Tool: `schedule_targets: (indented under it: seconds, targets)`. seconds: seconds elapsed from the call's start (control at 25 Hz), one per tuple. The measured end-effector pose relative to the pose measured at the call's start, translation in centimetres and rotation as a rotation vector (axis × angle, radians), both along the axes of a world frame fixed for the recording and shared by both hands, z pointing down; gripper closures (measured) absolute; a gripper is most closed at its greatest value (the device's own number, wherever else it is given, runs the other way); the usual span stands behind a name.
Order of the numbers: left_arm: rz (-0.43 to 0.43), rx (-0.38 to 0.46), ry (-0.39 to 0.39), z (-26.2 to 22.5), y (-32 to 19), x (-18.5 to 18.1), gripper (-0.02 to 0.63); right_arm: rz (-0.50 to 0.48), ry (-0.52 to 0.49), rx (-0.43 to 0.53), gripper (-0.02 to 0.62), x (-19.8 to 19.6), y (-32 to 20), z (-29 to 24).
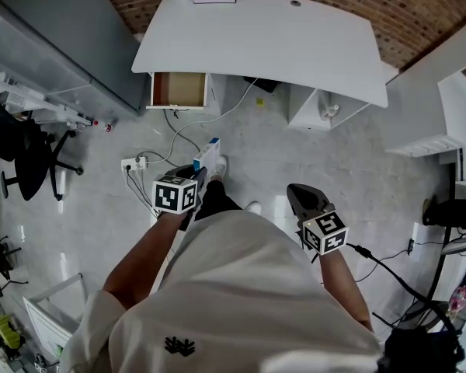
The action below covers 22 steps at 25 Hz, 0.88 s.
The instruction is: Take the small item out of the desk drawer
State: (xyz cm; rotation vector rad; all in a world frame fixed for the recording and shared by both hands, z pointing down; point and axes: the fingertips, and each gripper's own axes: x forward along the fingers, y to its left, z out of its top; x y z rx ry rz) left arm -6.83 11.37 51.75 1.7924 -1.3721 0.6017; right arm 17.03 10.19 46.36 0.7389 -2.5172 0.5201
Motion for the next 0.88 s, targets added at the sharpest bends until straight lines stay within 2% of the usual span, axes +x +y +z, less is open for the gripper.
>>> schedule_targets:
  seconds: [0.88]
  targets:
    - [0.024, -0.021, -0.011, 1.2, -2.2, 0.6, 0.511, 0.025, 0.003, -0.021, 0.566, 1.1, -1.2, 1.2]
